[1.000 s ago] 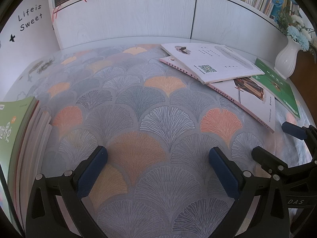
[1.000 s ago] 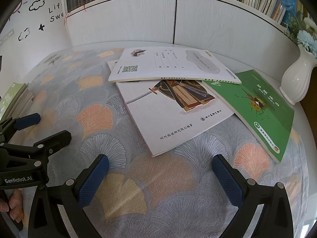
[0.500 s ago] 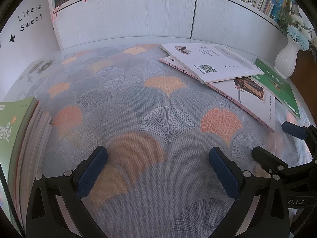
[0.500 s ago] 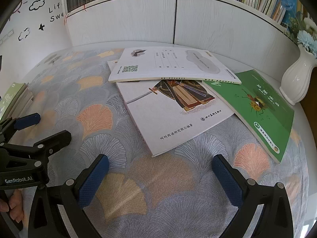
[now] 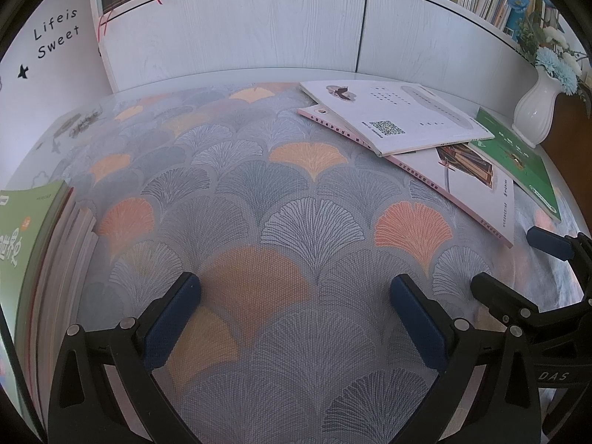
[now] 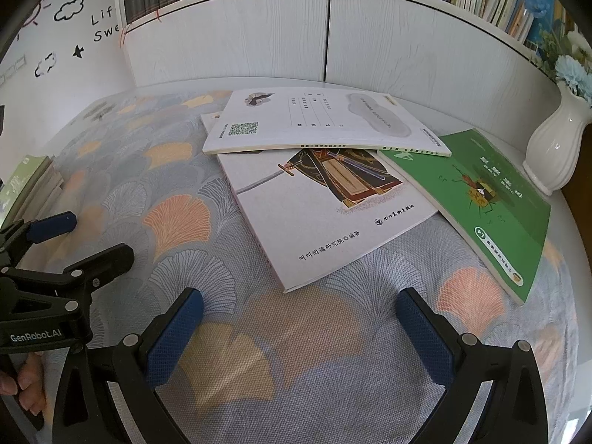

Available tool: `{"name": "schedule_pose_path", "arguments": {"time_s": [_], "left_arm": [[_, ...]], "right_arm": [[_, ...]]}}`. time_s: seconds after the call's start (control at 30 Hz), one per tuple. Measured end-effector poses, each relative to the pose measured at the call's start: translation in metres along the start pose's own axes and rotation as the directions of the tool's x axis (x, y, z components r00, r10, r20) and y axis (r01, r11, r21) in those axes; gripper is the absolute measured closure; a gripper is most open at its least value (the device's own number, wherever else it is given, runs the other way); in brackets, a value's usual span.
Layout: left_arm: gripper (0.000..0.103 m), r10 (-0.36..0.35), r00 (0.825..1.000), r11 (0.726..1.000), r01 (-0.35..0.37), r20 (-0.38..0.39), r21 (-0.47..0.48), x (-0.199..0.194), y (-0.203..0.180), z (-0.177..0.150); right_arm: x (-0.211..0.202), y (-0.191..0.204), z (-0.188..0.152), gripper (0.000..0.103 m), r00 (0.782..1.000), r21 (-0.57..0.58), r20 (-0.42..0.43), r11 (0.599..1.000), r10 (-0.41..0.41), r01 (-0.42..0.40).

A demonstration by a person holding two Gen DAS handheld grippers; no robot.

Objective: Organize books

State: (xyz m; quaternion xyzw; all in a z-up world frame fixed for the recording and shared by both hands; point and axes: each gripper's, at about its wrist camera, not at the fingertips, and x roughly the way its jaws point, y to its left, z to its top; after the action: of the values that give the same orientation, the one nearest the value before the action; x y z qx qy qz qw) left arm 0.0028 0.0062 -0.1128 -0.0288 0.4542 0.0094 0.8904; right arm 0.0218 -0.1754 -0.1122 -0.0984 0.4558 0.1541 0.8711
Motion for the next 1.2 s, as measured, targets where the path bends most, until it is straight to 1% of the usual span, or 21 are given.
{"name": "schedule_pose_path", "arguments": {"time_s": [0.3, 0.4, 0.67, 0.73, 1.2], "left_arm": [[0.001, -0.007, 1.0, 1.0, 0.007, 0.001, -0.002, -0.0001, 0.0005, 0.0001], [0.001, -0.006, 1.0, 1.0, 0.006, 0.001, -0.002, -0.0002, 0.0003, -0.0001], [0.001, 0.001, 1.0, 1.0, -0.001, -0.001, 0.004, 0.0001, 0.0014, -0.0003], [0.001, -0.001, 1.0, 1.0, 0.001, -0.001, 0.006, 0.0002, 0.0009, -0.0005], [0.001, -0.001, 1.0, 1.0, 0.001, 0.0, 0.005, 0.0, 0.0011, -0.0011]], "right_arm": [[0.0007, -0.0023, 0.0006, 0.0, 1.0, 0.003, -0.001, 1.0, 0.011, -0.011], [0.0009, 0.0, 0.0011, 0.0, 1.0, 0.013, -0.006, 1.0, -0.012, 0.012], [-0.0018, 0.0008, -0.0003, 0.0, 1.0, 0.016, -0.003, 1.0, -0.018, 0.018], [-0.0025, 0.003, -0.0011, 0.0, 0.999, 0.013, -0.001, 0.999, -0.032, 0.032], [-0.0011, 0.0006, 0.0003, 0.0, 1.0, 0.011, -0.001, 1.0, -0.027, 0.027]]}}
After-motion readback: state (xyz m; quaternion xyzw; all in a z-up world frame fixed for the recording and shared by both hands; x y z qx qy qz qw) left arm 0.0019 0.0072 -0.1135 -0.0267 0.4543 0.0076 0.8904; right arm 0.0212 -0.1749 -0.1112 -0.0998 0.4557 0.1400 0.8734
